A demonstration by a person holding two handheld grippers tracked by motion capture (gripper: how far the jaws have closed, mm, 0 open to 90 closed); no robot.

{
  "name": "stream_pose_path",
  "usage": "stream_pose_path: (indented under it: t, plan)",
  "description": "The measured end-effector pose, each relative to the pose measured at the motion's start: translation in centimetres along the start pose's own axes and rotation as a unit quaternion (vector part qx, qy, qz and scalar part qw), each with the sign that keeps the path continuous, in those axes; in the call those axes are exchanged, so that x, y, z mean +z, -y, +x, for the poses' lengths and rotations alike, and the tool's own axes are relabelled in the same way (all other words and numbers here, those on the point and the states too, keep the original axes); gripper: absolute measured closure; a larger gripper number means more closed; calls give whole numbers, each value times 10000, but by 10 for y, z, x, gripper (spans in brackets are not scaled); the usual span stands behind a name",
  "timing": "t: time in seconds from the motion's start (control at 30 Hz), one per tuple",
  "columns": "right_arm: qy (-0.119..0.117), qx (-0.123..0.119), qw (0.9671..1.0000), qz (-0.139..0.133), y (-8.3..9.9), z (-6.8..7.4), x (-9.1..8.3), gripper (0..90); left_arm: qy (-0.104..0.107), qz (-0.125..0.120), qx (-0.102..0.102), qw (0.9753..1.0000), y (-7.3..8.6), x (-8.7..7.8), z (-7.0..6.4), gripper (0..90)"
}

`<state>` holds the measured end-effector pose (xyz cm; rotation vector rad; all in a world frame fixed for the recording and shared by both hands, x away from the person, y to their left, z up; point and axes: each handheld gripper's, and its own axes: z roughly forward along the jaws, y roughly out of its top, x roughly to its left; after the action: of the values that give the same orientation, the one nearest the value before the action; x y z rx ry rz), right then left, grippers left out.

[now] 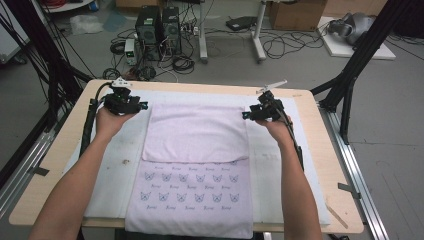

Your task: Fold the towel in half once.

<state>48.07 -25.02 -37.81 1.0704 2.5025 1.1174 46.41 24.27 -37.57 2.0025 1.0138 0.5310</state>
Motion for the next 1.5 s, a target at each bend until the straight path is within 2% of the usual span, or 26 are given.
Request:
stream_pose_path:
  t: [0.03, 0.07, 0.13, 0.17, 0.2, 0.3, 0.4, 0.53, 0.6, 0.73, 0.83, 0.9, 1.03, 1.17, 1.23, 1.3, 1.4, 1.5]
  plan:
    - [-213, 146, 9996, 92, 3, 1, 2, 405, 78, 25, 24, 10000, 4, 0, -2, 551]
    - [-311, 192, 9993, 79, 7, 5, 3, 412, 151, 29, 57, 9999, 9, 0, -5, 543]
    - [-176, -117, 9995, -224, 17, 18, 0, 439, 280, 15, 140, 9995, 17, -1, -13, 539]
    - [-181, -167, 9993, -275, 21, 23, -1, 439, 378, -55, 196, 9991, 22, -2, -17, 539]
    - [-325, -164, 9989, -289, 26, 27, 0, 439, 417, -57, 243, 9988, 24, -3, -20, 543]
    - [-319, -395, 9985, -214, 35, 39, -2, 433, 584, -100, 339, 9977, 36, -8, -30, 544]
    - [-455, -446, 9976, -282, 43, 47, -6, 414, 721, -98, 416, 9965, 45, -12, -36, 546]
    - [-560, -333, 9971, -403, 49, 53, -11, 350, 825, -199, 417, 9955, 58, -21, -41, 539]
    - [-535, -353, 9968, -474, 53, 57, -13, 311, 891, -199, 410, 9950, 64, -24, -43, 533]
    - [-478, -439, 9969, -440, 58, 65, -12, 259, 1018, -164, 510, 9934, 72, -27, -52, 511]
    - [-395, -629, 9966, -366, 63, 71, -11, 291, 1148, -109, 629, 9913, 76, -28, -58, 514]
    - [-404, -707, 9962, -298, 68, 73, -10, 354, 1213, -59, 718, 9900, 80, -27, -63, 539]
    - [-421, -834, 9955, -186, 79, 76, -7, 441, 1296, 89, 753, 9887, 88, -22, -69, 563]
    - [-537, -953, 9939, 144, 81, 81, -1, 494, 1361, 277, 845, 9867, 97, -17, -73, 605]
    - [-507, -1088, 9923, 301, 81, 85, 4, 524, 1315, 263, 907, 9868, 99, -18, -74, 620]
    - [-521, -1111, 9912, 495, 83, 88, 9, 548, 1258, 272, 932, 9873, 99, -18, -76, 623]
    - [-475, -1140, 9914, 435, 84, 90, 11, 601, 1205, 251, 928, 9880, 100, -19, -78, 628]
    - [-500, -1163, 9909, 466, 83, 92, 10, 717, 1217, 256, 985, 9873, 100, -19, -78, 716]
